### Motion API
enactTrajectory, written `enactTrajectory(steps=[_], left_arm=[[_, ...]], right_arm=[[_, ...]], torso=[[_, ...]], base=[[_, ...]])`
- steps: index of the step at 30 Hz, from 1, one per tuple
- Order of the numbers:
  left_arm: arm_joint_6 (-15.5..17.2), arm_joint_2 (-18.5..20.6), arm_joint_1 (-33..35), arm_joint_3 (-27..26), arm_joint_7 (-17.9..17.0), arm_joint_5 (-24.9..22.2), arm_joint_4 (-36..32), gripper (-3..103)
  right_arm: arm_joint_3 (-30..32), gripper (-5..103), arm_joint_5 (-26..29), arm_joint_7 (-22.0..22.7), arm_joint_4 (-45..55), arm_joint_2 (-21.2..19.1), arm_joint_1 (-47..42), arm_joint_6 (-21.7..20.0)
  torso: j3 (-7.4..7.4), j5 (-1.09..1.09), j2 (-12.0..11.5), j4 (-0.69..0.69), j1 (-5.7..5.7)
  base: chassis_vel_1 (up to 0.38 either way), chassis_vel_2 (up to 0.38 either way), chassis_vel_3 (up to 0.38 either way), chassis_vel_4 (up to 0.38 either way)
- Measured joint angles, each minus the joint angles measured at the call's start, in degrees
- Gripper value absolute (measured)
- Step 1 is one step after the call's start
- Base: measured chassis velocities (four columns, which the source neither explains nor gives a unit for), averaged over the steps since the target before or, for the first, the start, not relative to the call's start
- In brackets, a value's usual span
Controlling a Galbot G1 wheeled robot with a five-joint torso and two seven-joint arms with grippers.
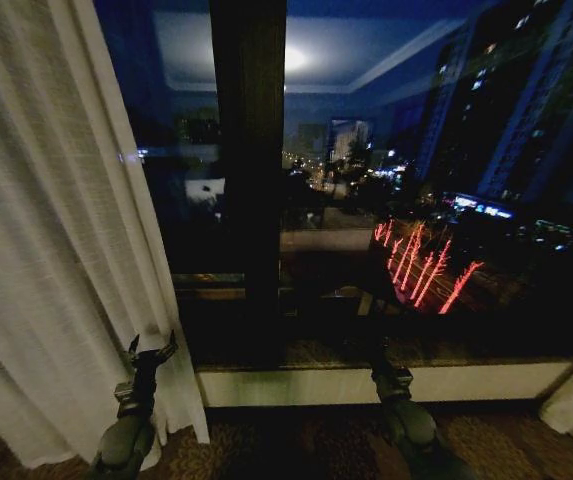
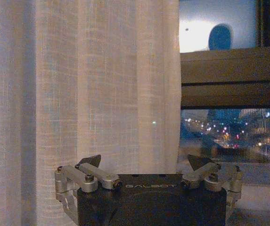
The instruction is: Open the curtains by pulling them apart, changing their state from closed to fully open.
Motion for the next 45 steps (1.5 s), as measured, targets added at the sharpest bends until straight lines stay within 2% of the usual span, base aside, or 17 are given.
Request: enactTrajectory(steps=[5,9,11,15,25,27,29,31,32,35,37,42,43,45], left_arm=[[0.56,3.88,-3.75,1.47,0.78,-3.59,4.61,100],[0.79,6.65,-7.39,2.63,3.03,-5.63,8.89,100],[0.79,7.45,-9.67,3.64,4.61,-6.71,11.13,100],[0.88,7.41,-13.08,5.24,6.03,-7.99,12.83,100],[1.13,5.51,-17.77,8.46,7.74,-6.92,15.94,100],[1.12,5.56,-18.29,8.47,8.15,-6.82,16.66,103],[1.15,5.76,-18.87,8.39,9.02,-6.9,17.45,100],[0.23,5.89,-19.05,8.15,10.57,-7.1,18.12,89],[0.23,5.89,-19.05,8.15,10.57,-7.1,18.12,89],[-0.22,5.82,-19.03,7.85,10.85,-7.24,18.28,73],[-0.22,5.81,-18.98,7.77,10.82,-7.28,18.29,73],[-0.23,6.24,-18.78,7.16,10.5,-7.92,18.38,45],[-0.23,6.24,-18.78,7.16,10.5,-7.92,18.38,45],[-0.36,6.55,-18.58,6.89,10.46,-8.0,18.39,34]], right_arm=[[0.0,100,0.0,0.0,0.0,0.0,-0.01,0.0],[0.0,100,0.0,0.0,0.0,0.0,-0.01,0.0],[0.0,100,0.0,0.0,0.0,0.0,-0.01,0.0],[0.0,100,0.0,-0.01,0.0,0.0,-0.01,0.0],[0.0,100,0.0,0.0,0.0,0.0,-0.01,0.0],[0.0,100,0.0,0.0,0.0,0.0,-0.01,0.0],[0.0,100,0.0,0.0,0.0,0.0,-0.01,0.0],[0.0,100,0.0,0.0,0.0,0.0,-0.01,0.0],[0.0,100,0.0,0.0,0.0,0.0,-0.01,0.0],[0.0,100,0.0,0.0,0.0,0.0,-0.01,0.0],[0.0,100,0.0,0.0,0.0,0.0,-0.01,0.0],[0.0,100,0.0,0.0,0.0,0.0,-0.01,0.0],[0.0,100,0.0,0.0,0.0,0.0,-0.01,0.0],[0.0,100,0.0,0.0,0.0,0.0,-0.01,0.0]], torso=[[-0.02,0.01,0.02,0.0,-0.05],[-0.02,0.02,0.02,-0.02,-0.04],[-0.01,-0.01,0.01,0.01,-0.03],[-0.01,0.01,0.01,-0.01,-0.02],[-0.01,0.01,0.01,-0.01,-0.02],[-0.01,0.01,0.01,-0.01,-0.03],[-0.01,0.01,0.01,-0.01,-0.03],[-0.01,0.01,0.01,-0.01,-0.03],[-0.01,0.01,0.01,-0.01,-0.03],[-0.01,0.01,0.01,-0.01,-0.03],[-0.01,0.01,0.01,-0.01,-0.03],[-0.01,0.01,0.01,-0.01,-0.03],[-0.01,0.01,0.01,-0.01,-0.03],[-0.01,0.01,0.01,0.0,-0.03]], base=[[0.0,0.0,0.0,0.0],[0.0,0.0,0.0,0.0],[0.0,0.0,0.0,0.0],[0.0,0.0,0.0,0.0],[0.0,0.0,0.0,0.0],[0.0,0.0,0.0,0.0],[0.0,0.0,0.0,0.0],[0.0,0.0,0.0,0.0],[0.0,0.0,0.0,0.0],[0.0,0.0,0.0,0.0],[0.0,0.0,0.0,0.0],[0.0,0.0,0.0,0.0],[0.0,0.0,0.0,0.0],[0.0,0.0,0.0,0.0]])
